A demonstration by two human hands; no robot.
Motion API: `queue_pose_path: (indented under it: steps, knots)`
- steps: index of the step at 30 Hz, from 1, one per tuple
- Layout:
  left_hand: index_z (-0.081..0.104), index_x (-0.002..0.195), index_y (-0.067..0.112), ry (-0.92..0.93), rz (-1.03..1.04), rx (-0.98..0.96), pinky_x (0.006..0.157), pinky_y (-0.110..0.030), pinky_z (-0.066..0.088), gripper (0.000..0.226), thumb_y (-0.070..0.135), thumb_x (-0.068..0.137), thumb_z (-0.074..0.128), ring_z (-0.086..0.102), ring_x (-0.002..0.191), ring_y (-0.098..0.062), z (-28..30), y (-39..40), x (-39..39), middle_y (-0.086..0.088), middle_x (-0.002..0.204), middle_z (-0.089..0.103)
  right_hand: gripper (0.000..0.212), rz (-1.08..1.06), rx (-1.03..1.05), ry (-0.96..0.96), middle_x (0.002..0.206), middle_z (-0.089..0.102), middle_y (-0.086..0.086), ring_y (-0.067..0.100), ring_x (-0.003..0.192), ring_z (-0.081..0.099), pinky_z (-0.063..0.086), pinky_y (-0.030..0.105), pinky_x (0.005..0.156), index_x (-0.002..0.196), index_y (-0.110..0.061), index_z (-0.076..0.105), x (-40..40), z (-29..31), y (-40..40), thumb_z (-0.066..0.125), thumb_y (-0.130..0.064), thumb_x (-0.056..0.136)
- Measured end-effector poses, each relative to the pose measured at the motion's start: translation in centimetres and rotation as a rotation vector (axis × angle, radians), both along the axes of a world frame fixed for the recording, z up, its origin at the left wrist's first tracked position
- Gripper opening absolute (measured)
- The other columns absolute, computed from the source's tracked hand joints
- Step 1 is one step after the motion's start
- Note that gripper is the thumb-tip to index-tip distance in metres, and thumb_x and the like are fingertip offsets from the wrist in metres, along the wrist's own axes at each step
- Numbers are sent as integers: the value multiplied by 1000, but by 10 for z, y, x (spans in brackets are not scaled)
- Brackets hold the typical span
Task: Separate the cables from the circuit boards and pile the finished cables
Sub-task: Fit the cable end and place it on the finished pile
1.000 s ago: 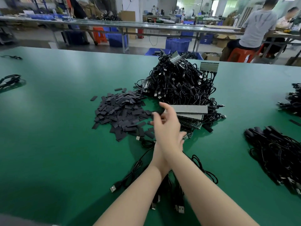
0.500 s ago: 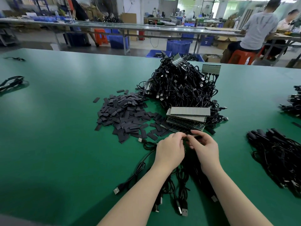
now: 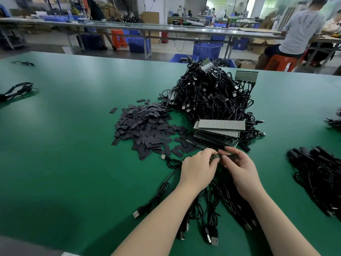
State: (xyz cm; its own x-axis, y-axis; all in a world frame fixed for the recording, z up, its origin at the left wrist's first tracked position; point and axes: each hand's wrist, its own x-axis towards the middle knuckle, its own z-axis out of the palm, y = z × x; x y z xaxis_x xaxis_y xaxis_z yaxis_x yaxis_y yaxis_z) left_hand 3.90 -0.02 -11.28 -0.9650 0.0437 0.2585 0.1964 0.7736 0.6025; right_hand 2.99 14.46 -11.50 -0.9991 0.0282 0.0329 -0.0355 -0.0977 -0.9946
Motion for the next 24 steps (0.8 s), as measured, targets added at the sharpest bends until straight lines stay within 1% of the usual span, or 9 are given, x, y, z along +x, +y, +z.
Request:
queue_pose_path:
  steps: [4,7,10,13,16,19,21,24]
  knots:
    - [57,124,27,-6,-18,-15,87,-36,46,36,46,98,40,61,102,-16,1,0,0,6,112,66,34,2,44,65,102,75,-8,3,84,68,53,14,78,116,-30,67,4,-2,-1,61,-3,96]
    - [59,123,28,1,-36,-26,87,-36,46,35,46,98,41,61,101,-15,1,-1,0,7,111,67,39,-4,24,77,88,72,-12,2,78,67,53,12,75,119,-36,65,6,-1,0,64,-6,95]
    - [61,119,32,9,-47,5,85,-31,46,31,46,97,44,62,98,-11,2,-2,2,9,107,69,40,-35,-23,81,80,71,-10,3,77,68,54,14,74,118,-33,64,7,-1,-1,69,-4,91]
    - [63,115,33,18,-40,61,82,-26,46,29,47,96,47,63,95,-8,1,-2,3,11,103,69,30,-64,-86,75,78,70,-6,6,76,69,55,16,73,112,-22,69,8,-3,0,71,-4,88]
    - [63,116,34,27,-35,58,82,-25,45,30,48,96,47,62,95,-6,1,-3,3,11,104,69,24,-70,-132,60,77,69,-4,9,72,66,55,18,72,111,-13,71,7,-5,1,72,-5,88]
    - [63,116,35,23,-38,71,83,-24,46,30,50,96,46,62,95,-5,1,-4,3,12,105,69,21,-76,-176,38,83,69,4,16,80,65,57,21,73,104,-18,74,6,-6,2,73,-6,87]
    - [63,116,36,10,-34,92,84,-24,46,29,49,95,48,62,96,-4,1,-4,3,13,105,69,18,-83,-196,21,86,66,10,21,82,61,58,22,74,100,-21,76,5,-6,2,74,-7,86]
    - [64,117,36,-2,-34,108,85,-22,46,29,48,95,50,61,97,-3,0,-4,3,14,107,69,19,-90,-250,5,80,60,10,21,79,57,56,20,71,94,-24,79,5,-5,2,76,-9,84]
